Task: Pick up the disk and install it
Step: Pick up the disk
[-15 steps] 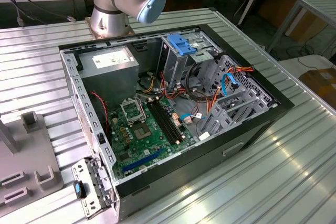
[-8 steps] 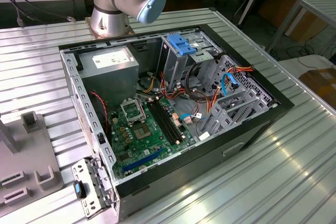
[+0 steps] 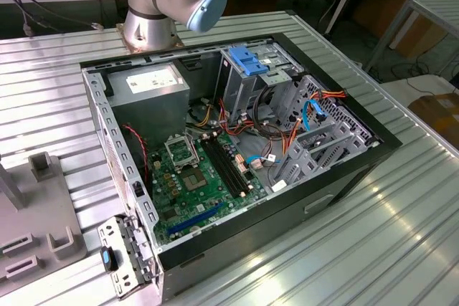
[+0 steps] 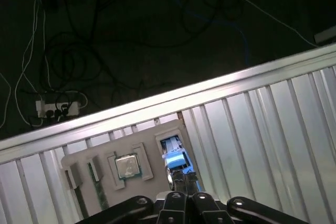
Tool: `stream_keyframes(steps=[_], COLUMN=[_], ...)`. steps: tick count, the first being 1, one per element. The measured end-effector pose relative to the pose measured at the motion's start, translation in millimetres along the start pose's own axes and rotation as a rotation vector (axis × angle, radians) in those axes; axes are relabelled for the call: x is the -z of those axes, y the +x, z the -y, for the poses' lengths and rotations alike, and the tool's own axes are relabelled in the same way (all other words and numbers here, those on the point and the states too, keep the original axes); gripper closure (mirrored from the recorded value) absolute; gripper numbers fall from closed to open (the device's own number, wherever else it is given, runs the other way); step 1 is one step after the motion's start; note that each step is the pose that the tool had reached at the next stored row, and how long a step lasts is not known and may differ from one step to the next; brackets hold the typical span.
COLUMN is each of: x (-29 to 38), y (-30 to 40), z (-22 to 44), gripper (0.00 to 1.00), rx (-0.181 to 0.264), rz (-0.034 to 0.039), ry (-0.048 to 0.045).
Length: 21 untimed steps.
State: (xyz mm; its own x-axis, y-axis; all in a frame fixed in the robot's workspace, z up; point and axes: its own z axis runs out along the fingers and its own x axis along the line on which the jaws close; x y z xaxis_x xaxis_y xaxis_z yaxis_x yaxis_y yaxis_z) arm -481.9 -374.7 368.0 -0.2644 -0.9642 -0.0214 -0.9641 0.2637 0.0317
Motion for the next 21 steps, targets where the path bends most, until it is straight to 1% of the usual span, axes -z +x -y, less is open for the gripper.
stream_keyframes(steps=[3,5,7,9,10,12,14,19,21], x=[-1.5,-2.1,-2.6,-4.0,-4.1,-4.2,-4.2,-4.2,-4.1], y=[0.1,0.1,0.1,-0.1,-0.4,-0.9,-0.9,-2.0,-2.2], z=[0.0,0.1,0.1,0.9,2.0,3.5,3.7,7.8,8.4], gripper=[0.89,0.89,0.89,0.89,0.89,0.89,0.89,0.89,0.89], rx=[0.087,0.123,0.156,0.224,0.24,0.251,0.251,0.256,0.258], rz=[0.0009,0.001,0.0005,-0.001,-0.0014,-0.0015,-0.0016,-0.0017,-0.0017], ry=[0.0115,0.0147,0.0152,0.0138,0.0133,0.0132,0.0131,0.013,0.0129])
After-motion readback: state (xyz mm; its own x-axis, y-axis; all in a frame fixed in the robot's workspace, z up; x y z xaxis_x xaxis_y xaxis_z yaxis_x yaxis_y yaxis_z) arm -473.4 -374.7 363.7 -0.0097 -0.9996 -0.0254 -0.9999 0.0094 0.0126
